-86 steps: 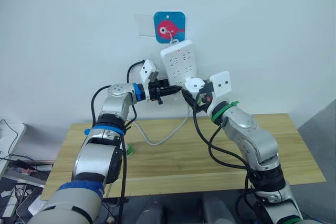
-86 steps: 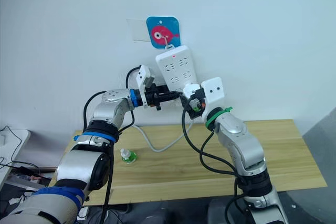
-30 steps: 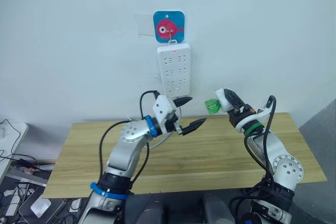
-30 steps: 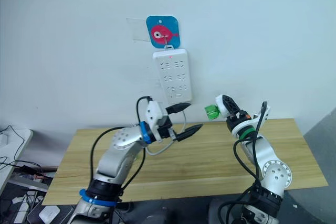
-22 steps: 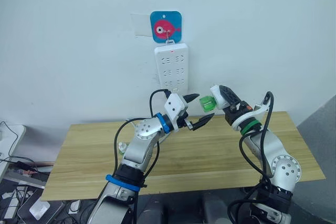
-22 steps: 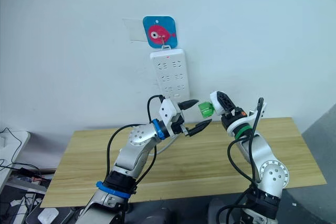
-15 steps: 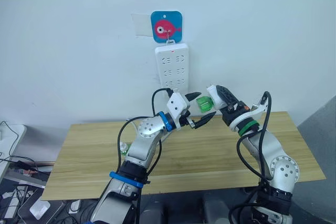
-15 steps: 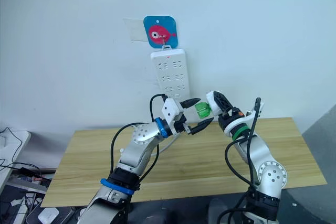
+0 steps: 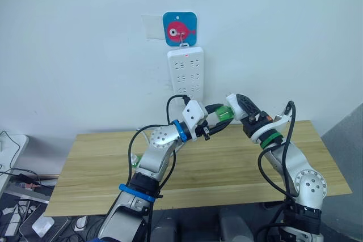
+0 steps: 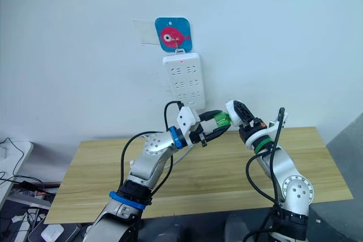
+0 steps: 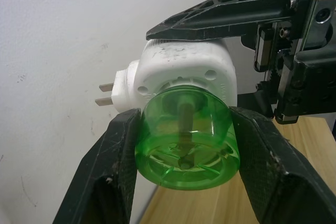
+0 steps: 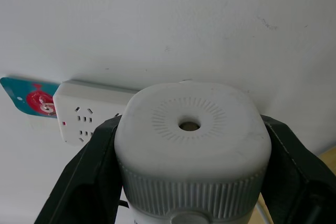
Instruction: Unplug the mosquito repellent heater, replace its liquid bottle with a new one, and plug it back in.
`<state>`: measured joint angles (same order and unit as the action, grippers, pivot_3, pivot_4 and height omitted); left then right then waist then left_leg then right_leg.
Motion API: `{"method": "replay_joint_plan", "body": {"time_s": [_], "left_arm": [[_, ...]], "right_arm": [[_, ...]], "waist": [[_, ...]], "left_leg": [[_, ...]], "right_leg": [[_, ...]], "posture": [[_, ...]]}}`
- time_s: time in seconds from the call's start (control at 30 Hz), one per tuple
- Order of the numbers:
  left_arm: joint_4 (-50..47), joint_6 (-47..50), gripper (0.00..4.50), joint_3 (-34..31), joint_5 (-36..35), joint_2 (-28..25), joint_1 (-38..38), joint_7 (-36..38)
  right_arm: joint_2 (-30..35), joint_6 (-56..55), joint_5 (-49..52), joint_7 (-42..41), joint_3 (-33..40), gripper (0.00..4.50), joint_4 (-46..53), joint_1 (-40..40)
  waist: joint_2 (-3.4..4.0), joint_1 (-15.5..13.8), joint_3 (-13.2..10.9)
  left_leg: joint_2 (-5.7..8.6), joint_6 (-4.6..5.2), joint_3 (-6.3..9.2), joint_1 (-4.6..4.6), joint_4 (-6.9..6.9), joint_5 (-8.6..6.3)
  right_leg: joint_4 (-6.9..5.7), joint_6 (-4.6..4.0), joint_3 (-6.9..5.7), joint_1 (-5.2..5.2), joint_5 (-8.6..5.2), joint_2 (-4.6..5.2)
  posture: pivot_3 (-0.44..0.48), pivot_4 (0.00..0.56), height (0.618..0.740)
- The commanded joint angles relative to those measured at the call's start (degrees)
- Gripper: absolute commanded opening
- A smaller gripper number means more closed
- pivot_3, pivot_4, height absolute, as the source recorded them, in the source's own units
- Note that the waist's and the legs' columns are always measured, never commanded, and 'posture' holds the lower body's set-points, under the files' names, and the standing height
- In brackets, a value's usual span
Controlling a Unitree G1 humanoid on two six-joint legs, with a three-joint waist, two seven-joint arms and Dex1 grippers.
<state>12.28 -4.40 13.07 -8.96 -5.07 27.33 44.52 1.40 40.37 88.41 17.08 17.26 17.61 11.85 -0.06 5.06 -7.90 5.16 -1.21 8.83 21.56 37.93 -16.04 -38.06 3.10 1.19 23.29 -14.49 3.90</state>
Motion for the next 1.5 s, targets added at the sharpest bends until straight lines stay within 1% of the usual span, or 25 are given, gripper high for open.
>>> {"method": "replay_joint_plan", "body": {"time_s": [0.03,0.07,0.13,0.2,0.33,0.47,0.57,0.63,0.8,0.93,1.17,1.23,1.27,1.33,1.37,1.5], "left_arm": [[-0.5,-1.3,2.28,-1.3,-0.6,-0.9,1.3,0.0],[-0.8,-1.6,2.28,-1.1,-0.7,-1.6,1.5,1.0],[-1.4,-2.0,2.28,-0.7,-1.1,-3.1,1.5,3.3],[-2.1,-1.6,2.28,-0.7,-2.3,-4.9,1.4,6.0],[-2.8,-2.4,2.28,-0.6,-3.4,-8.3,1.4,10.8],[-4.6,-4.5,2.28,0.8,-3.4,-10.9,0.6,15.2],[-5.1,-8.5,2.28,2.5,-1.3,-12.4,-0.1,17.3],[-5.1,-10.6,2.28,3.2,-0.2,-12.8,-0.4,17.2],[-6.1,-13.0,2.28,3.8,1.2,-12.9,-1.3,16.2],[-6.2,-13.6,2.28,3.8,1.5,-13.2,-1.8,15.9],[-6.4,-13.5,2.28,3.9,1.4,-13.0,-2.2,14.9],[-6.4,-13.5,2.28,4.0,1.2,-12.9,-2.2,14.9],[-6.4,-13.5,2.28,4.0,1.1,-12.9,-2.2,14.9],[-6.4,-13.5,2.28,4.1,1.0,-12.9,-2.2,15.1],[-6.3,-13.5,2.28,4.2,0.8,-12.9,-2.2,15.3],[-6.4,-13.2,2.28,4.4,0.2,-13.0,-2.2,15.9]], "right_arm": [[2.2,1.6,4.1,-1.6,-1.4,3.33,1.1,-0.1],[3.8,3.0,6.1,-1.8,-1.5,3.75,0.5,0.1],[8.3,6.4,9.4,-2.9,-1.7,4.42,-1.3,0.9],[15.1,11.3,11.9,-4.9,-2.0,4.47,-5.6,3.0],[26.1,21.6,15.8,-10.9,-4.7,4.47,-15.0,7.5],[32.7,31.1,18.4,-16.7,-7.9,4.47,-25.0,12.5],[36.2,38.3,17.4,-22.2,-10.8,4.47,-30.8,16.6],[37.3,41.2,16.1,-25.0,-11.7,4.47,-33.9,18.6],[38.1,46.3,11.9,-31.3,-12.2,4.47,-39.5,22.5],[38.9,50.0,6.7,-36.5,-12.5,4.47,-39.4,23.7],[38.7,51.5,-1.7,-43.4,-11.3,4.47,-39.4,24.9],[38.7,51.9,-3.6,-45.2,-11.2,4.12,-39.0,24.9],[38.9,52.0,-4.4,-46.3,-11.3,3.86,-38.6,24.7],[39.3,52.1,-5.9,-48.3,-11.6,3.21,-37.9,24.6],[39.3,52.1,-6.6,-49.0,-11.5,2.98,-38.0,24.7],[39.1,52.1,-9.7,-51.6,-11.3,2.97,-37.6,24.8]], "waist": [[0.00,0.0,0.0],[0.00,0.0,0.0],[0.00,0.0,0.0],[0.00,0.0,0.0],[-0.01,-0.1,0.0],[-0.04,0.0,-0.1],[-0.05,-0.2,-0.1],[-0.06,-0.3,-0.1],[-0.10,-0.8,-0.1],[-0.10,-1.3,-0.1],[-0.10,-2.1,-0.1],[-0.10,-2.1,-0.1],[-0.10,-2.1,-0.1],[-0.10,-2.1,-0.1],[-0.10,-2.1,-0.1],[-0.10,-2.1,-0.1]], "left_leg": [[0.00,0.00,0.00,0.00,0.00,0.00],[0.00,0.00,0.00,0.00,0.00,0.00],[0.00,0.00,-0.01,0.00,0.00,0.00],[-0.01,0.01,-0.02,-0.01,-0.01,0.00],[0.01,0.08,-0.13,0.01,0.01,0.03],[-0.08,0.13,-0.16,0.02,-0.03,0.03],[-0.07,0.16,-0.19,0.07,0.00,0.04],[-0.04,0.19,-0.21,0.09,0.02,0.03],[0.01,0.23,-0.16,0.13,0.03,0.04],[0.01,0.23,-0.14,0.15,0.03,0.03],[0.04,0.23,-0.11,0.18,0.04,0.04],[0.05,0.23,-0.10,0.19,0.04,0.04],[0.05,0.23,-0.10,0.19,0.04,0.04],[0.05,0.23,-0.09,0.19,0.04,0.04],[0.04,0.23,-0.08,0.20,0.03,0.04],[0.05,0.23,-0.07,0.20,0.04,0.04]], "right_leg": [[0.00,0.00,0.00,0.00,0.00,0.00],[0.00,0.00,0.00,0.00,0.00,0.00],[0.01,0.00,0.00,0.00,0.00,0.00],[0.01,0.00,-0.01,-0.03,0.00,0.00],[0.06,0.00,0.02,-0.06,0.00,0.02],[0.08,-0.01,-0.03,-0.07,0.00,0.00],[0.11,-0.01,-0.02,-0.07,0.00,0.03],[0.13,-0.02,0.00,-0.07,0.01,0.07],[0.14,-0.01,-0.04,-0.06,0.01,0.12],[0.15,-0.01,-0.05,-0.03,0.01,0.13],[0.14,0.00,-0.09,-0.02,0.02,0.14],[0.15,0.01,-0.09,-0.02,0.02,0.15],[0.16,0.01,-0.10,-0.01,0.02,0.15],[0.15,0.00,-0.10,0.00,0.02,0.16],[0.16,0.01,-0.11,0.01,0.02,0.16],[0.14,0.01,-0.12,0.01,0.02,0.16]], "posture": [[-0.140,0.135,0.740],[-0.141,0.136,0.740],[-0.143,0.135,0.740],[-0.147,0.136,0.740],[-0.139,0.136,0.740],[-0.116,0.137,0.740],[-0.105,0.136,0.740],[-0.083,0.137,0.740],[-0.067,0.137,0.740],[-0.061,0.135,0.740],[-0.057,0.133,0.740],[-0.060,0.134,0.740],[-0.060,0.132,0.740],[-0.060,0.132,0.740],[-0.063,0.132,0.740],[-0.066,0.129,0.740]]}}
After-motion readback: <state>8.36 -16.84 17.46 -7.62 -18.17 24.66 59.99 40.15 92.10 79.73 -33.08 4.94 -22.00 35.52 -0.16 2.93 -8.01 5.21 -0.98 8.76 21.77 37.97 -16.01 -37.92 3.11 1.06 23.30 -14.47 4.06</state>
